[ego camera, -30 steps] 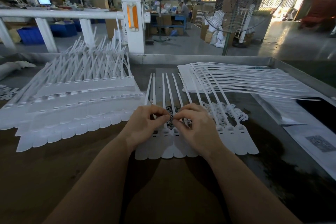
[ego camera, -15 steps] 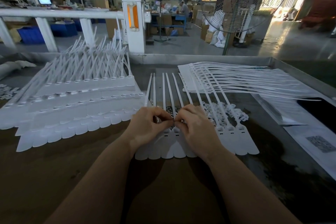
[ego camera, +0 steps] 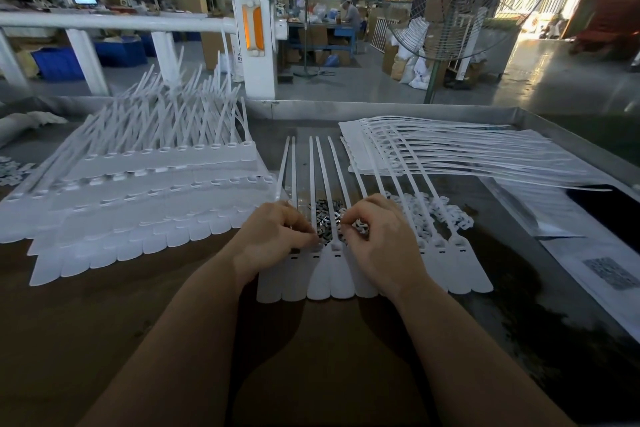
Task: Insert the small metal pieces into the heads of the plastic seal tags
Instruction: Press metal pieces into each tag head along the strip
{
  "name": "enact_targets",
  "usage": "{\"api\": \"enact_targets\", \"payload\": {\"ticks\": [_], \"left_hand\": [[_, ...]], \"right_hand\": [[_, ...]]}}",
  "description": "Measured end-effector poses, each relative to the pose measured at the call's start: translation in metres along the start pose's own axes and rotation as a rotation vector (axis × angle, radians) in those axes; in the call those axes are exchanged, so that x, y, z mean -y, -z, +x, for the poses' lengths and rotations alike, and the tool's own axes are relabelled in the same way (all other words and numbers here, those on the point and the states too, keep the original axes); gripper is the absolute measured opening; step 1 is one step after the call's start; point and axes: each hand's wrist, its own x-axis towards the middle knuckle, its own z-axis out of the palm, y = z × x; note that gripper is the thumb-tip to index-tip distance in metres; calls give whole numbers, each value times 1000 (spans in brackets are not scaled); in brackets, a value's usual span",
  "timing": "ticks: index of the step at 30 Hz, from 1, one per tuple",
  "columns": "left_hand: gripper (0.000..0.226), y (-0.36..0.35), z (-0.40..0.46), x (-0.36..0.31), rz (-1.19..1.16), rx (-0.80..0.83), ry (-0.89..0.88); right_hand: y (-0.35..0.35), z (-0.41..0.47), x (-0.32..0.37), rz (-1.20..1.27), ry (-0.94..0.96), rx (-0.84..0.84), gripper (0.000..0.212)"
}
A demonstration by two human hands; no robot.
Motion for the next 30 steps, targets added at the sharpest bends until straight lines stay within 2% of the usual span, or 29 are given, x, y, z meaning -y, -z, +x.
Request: {"api": "enact_targets", "payload": {"ticks": [13, 21, 25, 30], "left_hand": [[11, 5, -1, 3, 0, 16, 56], [2, 5, -4, 4, -63, -29, 82], [5, 3, -2, 5, -68, -101, 68], [11, -9, 5, 10, 132, -289, 7]], "right_hand": [[0, 2, 0, 9, -27, -10, 2], [1, 2, 0, 42, -40, -17, 4], [1, 2, 2, 62, -52, -39, 4], [1, 2, 1, 58, -75, -70, 4]]}}
